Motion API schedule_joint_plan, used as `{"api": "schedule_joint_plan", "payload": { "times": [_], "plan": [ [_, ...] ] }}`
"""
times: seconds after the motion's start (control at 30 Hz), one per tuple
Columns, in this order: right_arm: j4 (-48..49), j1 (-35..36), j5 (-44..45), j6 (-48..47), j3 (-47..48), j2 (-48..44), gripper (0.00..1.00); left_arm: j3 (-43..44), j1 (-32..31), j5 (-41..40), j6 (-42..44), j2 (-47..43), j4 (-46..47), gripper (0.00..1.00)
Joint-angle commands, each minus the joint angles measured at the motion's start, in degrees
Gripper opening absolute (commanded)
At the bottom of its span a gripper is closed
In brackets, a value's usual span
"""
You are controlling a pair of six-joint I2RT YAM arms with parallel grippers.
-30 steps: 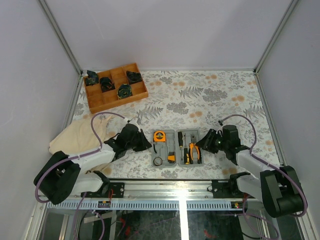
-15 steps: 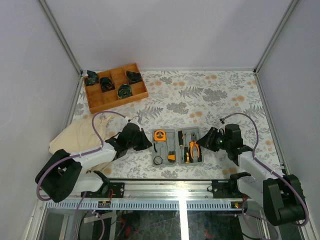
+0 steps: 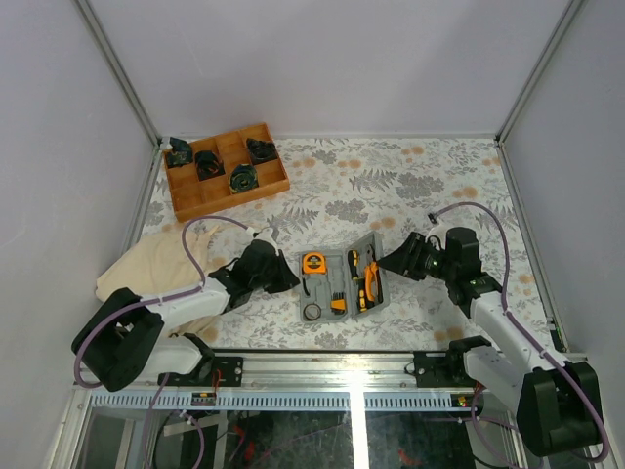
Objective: Sort the tools into containers
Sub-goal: Close the storage box at the center of the board.
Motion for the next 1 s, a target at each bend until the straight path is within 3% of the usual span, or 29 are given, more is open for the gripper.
{"api": "schedule_joint_plan", "payload": {
  "times": [0.0, 0.33, 0.97],
  "plan": [
    [1.86, 1.24, -8.33, 2.25, 3.57, -0.74, 0.47, -1.01, -2.1, 3.21, 0.03, 2.36, -1.35, 0.0],
    [3.65, 3.26, -9.36, 4.03, 3.74, 1.0, 0.47, -0.66, -2.19, 3.59, 0.18, 2.79, -0.95, 0.0],
    [5.02, 14.65, -1.13, 3.36, 8.28, 10.16, 0.43, -1.26, -2.28, 2.64, 0.1, 1.02, -2.04, 0.0]
  ]
}}
